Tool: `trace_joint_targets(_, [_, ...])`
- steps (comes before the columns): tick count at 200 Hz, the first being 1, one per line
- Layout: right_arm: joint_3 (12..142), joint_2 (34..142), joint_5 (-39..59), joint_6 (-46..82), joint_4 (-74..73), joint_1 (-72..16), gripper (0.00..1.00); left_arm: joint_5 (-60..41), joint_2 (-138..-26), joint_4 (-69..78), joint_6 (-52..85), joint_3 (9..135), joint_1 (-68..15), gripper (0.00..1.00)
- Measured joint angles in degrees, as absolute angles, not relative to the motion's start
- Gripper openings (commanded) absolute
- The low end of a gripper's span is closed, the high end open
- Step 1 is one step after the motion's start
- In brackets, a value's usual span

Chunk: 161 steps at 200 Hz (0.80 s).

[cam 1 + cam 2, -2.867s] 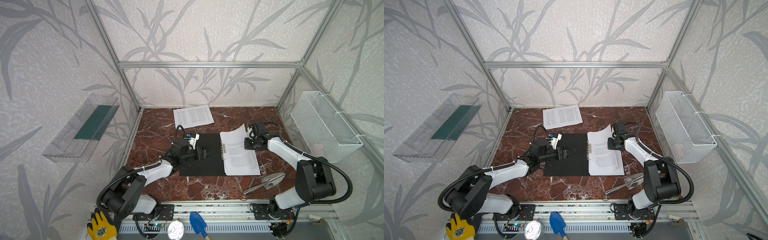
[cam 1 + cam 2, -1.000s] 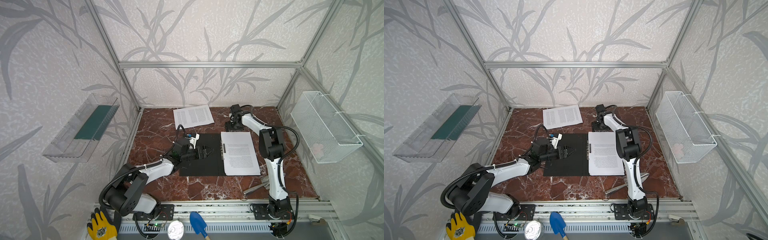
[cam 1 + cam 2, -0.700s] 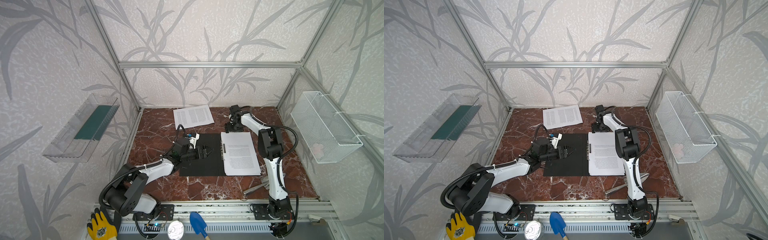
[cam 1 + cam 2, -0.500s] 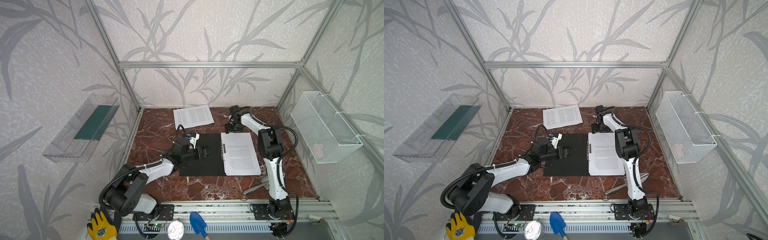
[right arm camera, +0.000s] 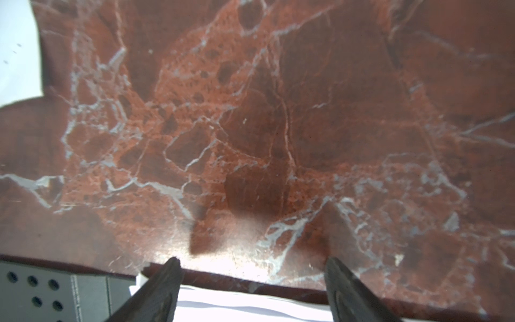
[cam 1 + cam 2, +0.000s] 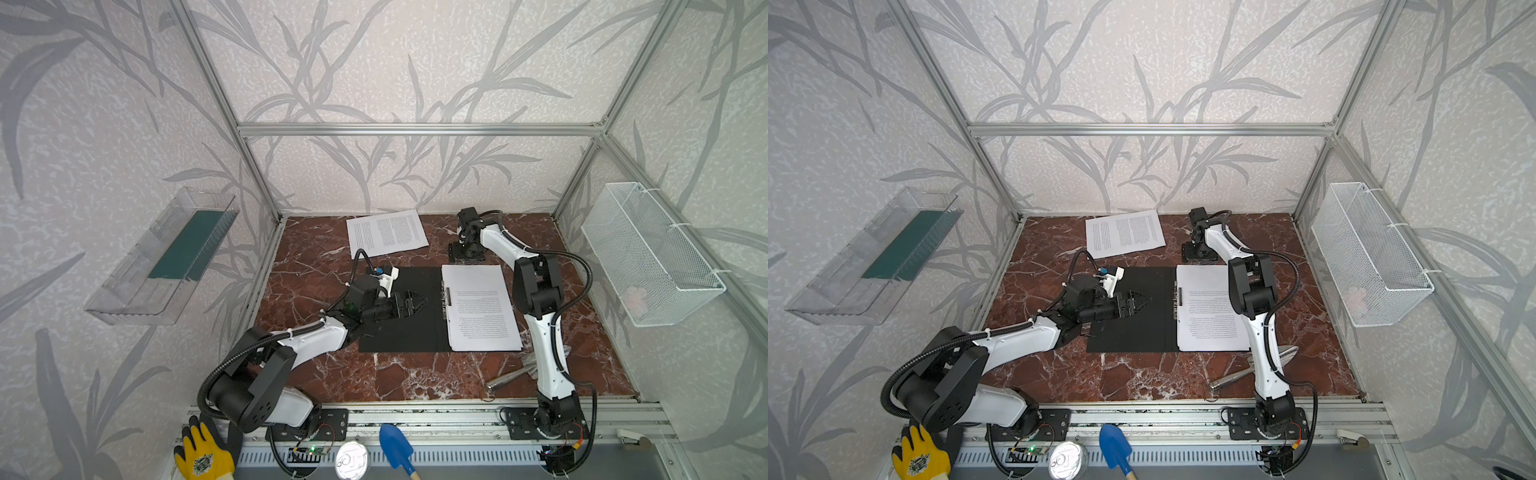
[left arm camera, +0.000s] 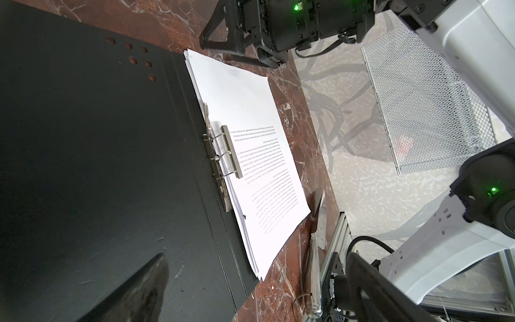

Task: Put the files into the folder
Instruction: 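Open the right gripper and draw it back away from the folder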

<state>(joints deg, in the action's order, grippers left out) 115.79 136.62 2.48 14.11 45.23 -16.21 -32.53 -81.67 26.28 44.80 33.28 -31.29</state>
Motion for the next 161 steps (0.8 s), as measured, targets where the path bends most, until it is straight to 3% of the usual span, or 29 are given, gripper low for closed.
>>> trace_joint_targets(29, [106.5, 126.6, 3.1, 14.8, 41.3, -16.7, 0.84, -30.1, -79.7, 22.9, 43.7, 33.3, -30.9, 0.99])
trace_joint_targets(41, [99.8, 118.9, 3.2, 15.7, 38.4, -16.9, 1.00, -28.3, -78.4, 21.6, 43.3, 33.3, -30.7, 0.99])
trace_joint_targets(71, [81.3, 96.4, 3.6, 19.0, 29.4, -17.2, 0.99, -22.0, -74.4, 19.1, 42.0, 33.1, -30.2, 0.99])
trace_joint_targets(99, [66.6, 81.9, 5.1, 21.9, 22.3, -17.3, 0.99, -14.0, -70.5, 13.8, 40.2, 33.1, -29.5, 0.99])
trace_joint_targets(161, [45.4, 70.1, 11.3, 23.4, 17.1, -16.8, 0.99, -1.5, -68.7, 7.1, 40.9, 34.6, -22.2, 0.99])
